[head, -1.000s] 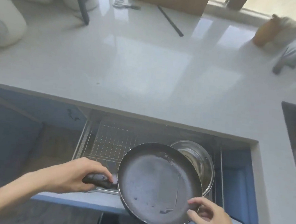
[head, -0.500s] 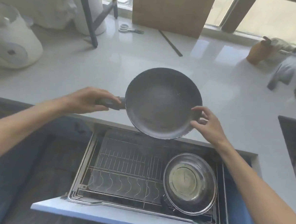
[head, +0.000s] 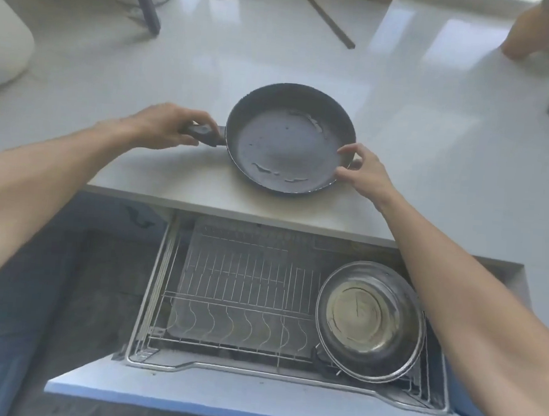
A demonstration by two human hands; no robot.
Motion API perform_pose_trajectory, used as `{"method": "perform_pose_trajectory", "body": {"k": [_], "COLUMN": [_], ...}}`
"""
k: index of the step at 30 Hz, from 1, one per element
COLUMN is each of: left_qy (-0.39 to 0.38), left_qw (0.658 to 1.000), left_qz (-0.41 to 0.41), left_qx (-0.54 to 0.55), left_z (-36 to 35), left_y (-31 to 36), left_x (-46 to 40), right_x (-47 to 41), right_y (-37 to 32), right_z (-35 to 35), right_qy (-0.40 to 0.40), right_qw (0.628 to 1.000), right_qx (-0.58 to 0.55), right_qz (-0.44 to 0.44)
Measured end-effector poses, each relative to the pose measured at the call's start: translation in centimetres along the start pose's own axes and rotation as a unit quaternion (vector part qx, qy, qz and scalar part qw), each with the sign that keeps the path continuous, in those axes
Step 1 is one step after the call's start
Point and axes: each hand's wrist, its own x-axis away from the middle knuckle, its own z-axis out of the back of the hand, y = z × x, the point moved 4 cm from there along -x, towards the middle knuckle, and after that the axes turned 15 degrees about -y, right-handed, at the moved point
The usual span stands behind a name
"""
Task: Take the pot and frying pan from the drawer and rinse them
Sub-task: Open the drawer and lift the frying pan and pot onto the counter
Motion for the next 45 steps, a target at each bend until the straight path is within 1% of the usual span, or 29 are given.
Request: {"method": "perform_pose_trajectory", "body": {"k": [2,3,4,5,6,7,8,9,10,11,12,13,14,15,17,18,19,20,22,24,26,29,31,33,36,38,40,43,45], "left_qy": [-0.026,-0.020,0.025,0.106,0.196,0.253,0.248,0.192,0.089,-0.036,-0.158,-0.252,-0.312,-0.354,-0.423,-0.457,-0.485,-0.499,-0.483,-0.439,-0.389,-0.316,-0.302,-0.268,-0.220,-0.219,-0.236,-0.270,-0.285], "left_qw": [0.998,0.996,0.991,0.981,0.965,0.949,0.945,0.950,0.961,0.964,0.954,0.933,0.913,0.899,0.878,0.866,0.857,0.855,0.863,0.866,0.872,0.885,0.893,0.912,0.938,0.949,0.956,0.954,0.950], "left_qz": [0.015,0.005,-0.028,-0.073,-0.116,-0.156,-0.199,-0.236,-0.255,-0.255,-0.243,-0.235,-0.238,-0.234,-0.202,-0.180,-0.161,-0.140,-0.116,-0.085,-0.063,-0.044,-0.028,-0.002,0.029,0.018,0.000,-0.023,-0.035], "left_qx": [-0.053,-0.090,-0.129,-0.144,-0.130,-0.101,-0.081,-0.072,-0.065,-0.064,-0.079,-0.104,-0.116,-0.113,-0.098,-0.094,-0.070,-0.028,0.090,0.222,0.292,0.340,0.332,0.311,0.266,0.226,0.175,0.130,0.119], "left_z": [0.2,0.4,0.7,0.6,-0.2,-1.8,-4.6,-8.4,-13.0,-18.1,-22.6,-26.9,-30.6,-33.8,-38.3,-40.5,-42.2,-43.3,-44.7,-46.1,-47.1,-46.9,-46.0,-44.7,-42.7,-41.1,-40.0,-38.7,-37.6], "left_y": [0.1,1.3,2.8,4.7,6.8,9.1,11.9,14.6,16.9,18.9,20.4,21.7,22.6,23.2,23.6,23.5,23.6,23.6,24.0,24.3,24.5,25.0,24.6,22.8,19.2,17.8,16.7,15.8,15.4], "left_x": [-0.4,-0.2,0.4,1.3,2.7,4.4,5.6,6.1,6.0,5.2,4.5,3.3,1.9,0.6,-1.1,-1.7,-2.0,-2.0,-2.1,-2.3,-2.3,-2.4,-2.7,-2.8,-2.4,-2.1,-2.0,-1.8,-1.4], "right_x": [0.4,1.4,2.8,4.8,7.4,10.0,13.0,15.8,18.0,19.8,20.9,21.4,21.2,20.4,17.8,16.3,14.9,13.5,10.9,9.0,8.0,7.8,8.0,8.4,9.3,10.0,10.6,11.7,12.7], "right_y": [-0.5,-0.5,-0.2,0.6,2.0,3.9,6.8,10.2,13.9,17.8,21.2,24.4,26.8,28.8,31.5,32.5,33.3,33.6,33.8,33.4,33.1,32.9,32.8,32.7,33.1,33.5,33.8,34.0,33.8], "right_z": [0.3,0.7,1.2,1.9,2.7,3.2,3.7,3.9,4.0,4.1,4.0,4.0,4.0,3.9,3.2,2.9,2.8,2.5,1.9,1.3,0.8,0.8,1.4,2.0,1.6,0.8,0.1,-0.6,-0.7], "right_qy": [-0.024,-0.035,-0.034,-0.019,0.005,0.031,0.054,0.068,0.072,0.073,0.067,0.055,0.031,-0.003,-0.061,-0.075,-0.074,-0.068,-0.052,-0.042,-0.044,-0.052,-0.037,-0.025,-0.083,-0.118,-0.127,-0.105,-0.097], "right_qw": [0.998,0.996,0.994,0.995,0.996,0.997,0.998,0.997,0.995,0.990,0.985,0.978,0.974,0.971,0.964,0.961,0.959,0.957,0.947,0.933,0.914,0.901,0.902,0.907,0.910,0.920,0.930,0.948,0.959], "right_qx": [0.050,0.080,0.100,0.100,0.083,0.059,0.039,0.027,0.026,0.027,0.030,0.044,0.074,0.113,0.177,0.196,0.214,0.231,0.260,0.287,0.329,0.365,0.368,0.361,0.344,0.310,0.274,0.214,0.178], "right_qz": [-0.005,-0.005,-0.003,0.006,0.017,0.023,0.008,-0.023,-0.067,-0.114,-0.157,-0.194,-0.210,-0.211,-0.190,-0.178,-0.169,-0.165,-0.184,-0.215,-0.234,-0.230,-0.222,-0.215,-0.216,-0.208,-0.210,-0.209,-0.199]}}
